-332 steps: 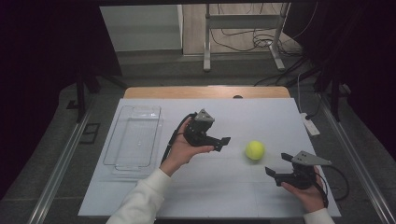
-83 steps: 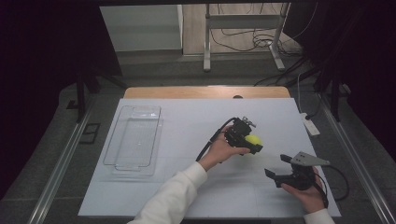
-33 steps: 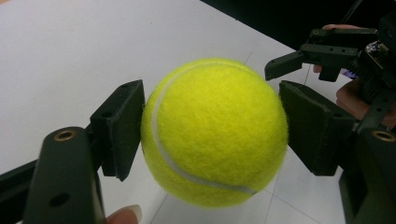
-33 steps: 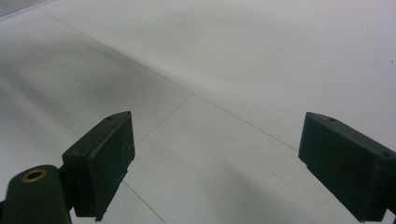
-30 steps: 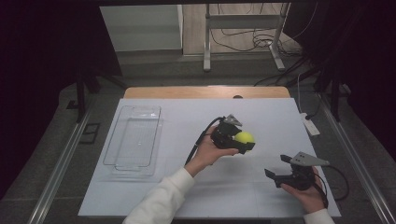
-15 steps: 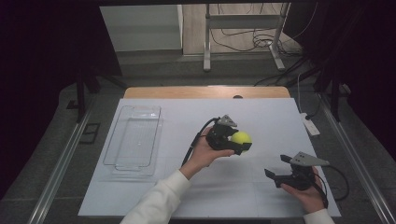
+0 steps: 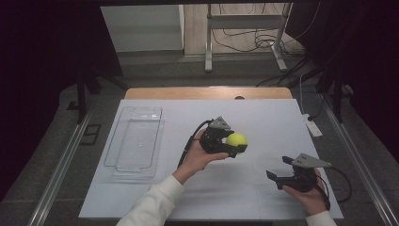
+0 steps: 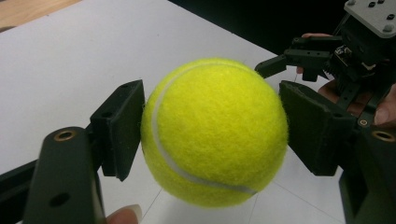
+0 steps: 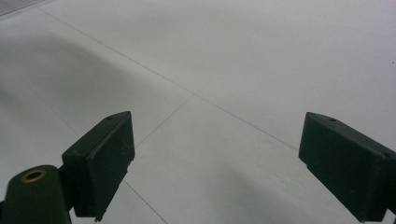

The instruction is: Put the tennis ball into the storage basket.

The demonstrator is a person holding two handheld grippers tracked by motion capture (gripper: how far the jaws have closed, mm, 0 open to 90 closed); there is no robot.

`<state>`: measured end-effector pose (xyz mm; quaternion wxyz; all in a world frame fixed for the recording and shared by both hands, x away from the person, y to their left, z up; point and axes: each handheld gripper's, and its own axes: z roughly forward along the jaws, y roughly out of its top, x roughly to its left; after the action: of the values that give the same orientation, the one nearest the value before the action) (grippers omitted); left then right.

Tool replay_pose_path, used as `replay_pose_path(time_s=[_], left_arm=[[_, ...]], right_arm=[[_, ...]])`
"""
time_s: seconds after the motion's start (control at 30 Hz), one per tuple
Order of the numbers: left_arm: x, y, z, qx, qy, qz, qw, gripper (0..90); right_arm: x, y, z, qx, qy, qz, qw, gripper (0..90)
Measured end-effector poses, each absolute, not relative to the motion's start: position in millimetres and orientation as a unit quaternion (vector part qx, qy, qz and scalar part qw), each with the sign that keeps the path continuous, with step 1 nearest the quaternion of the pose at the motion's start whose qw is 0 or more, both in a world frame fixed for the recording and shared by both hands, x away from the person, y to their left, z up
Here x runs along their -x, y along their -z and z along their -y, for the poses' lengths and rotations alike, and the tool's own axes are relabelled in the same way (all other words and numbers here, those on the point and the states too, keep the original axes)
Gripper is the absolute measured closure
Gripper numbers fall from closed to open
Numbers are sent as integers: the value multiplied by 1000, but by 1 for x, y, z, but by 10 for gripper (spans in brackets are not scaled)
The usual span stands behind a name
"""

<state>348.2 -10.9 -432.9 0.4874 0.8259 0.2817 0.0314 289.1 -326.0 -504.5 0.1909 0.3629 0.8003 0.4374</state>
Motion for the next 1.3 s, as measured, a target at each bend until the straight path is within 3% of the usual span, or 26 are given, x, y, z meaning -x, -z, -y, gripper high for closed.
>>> replay_pose_path(time_s=[1.3], left_arm=[[-342, 427, -32, -807, -54, -298, 508, 275]], right_arm=[[-286, 503, 324, -366, -433, -798, 204, 112]])
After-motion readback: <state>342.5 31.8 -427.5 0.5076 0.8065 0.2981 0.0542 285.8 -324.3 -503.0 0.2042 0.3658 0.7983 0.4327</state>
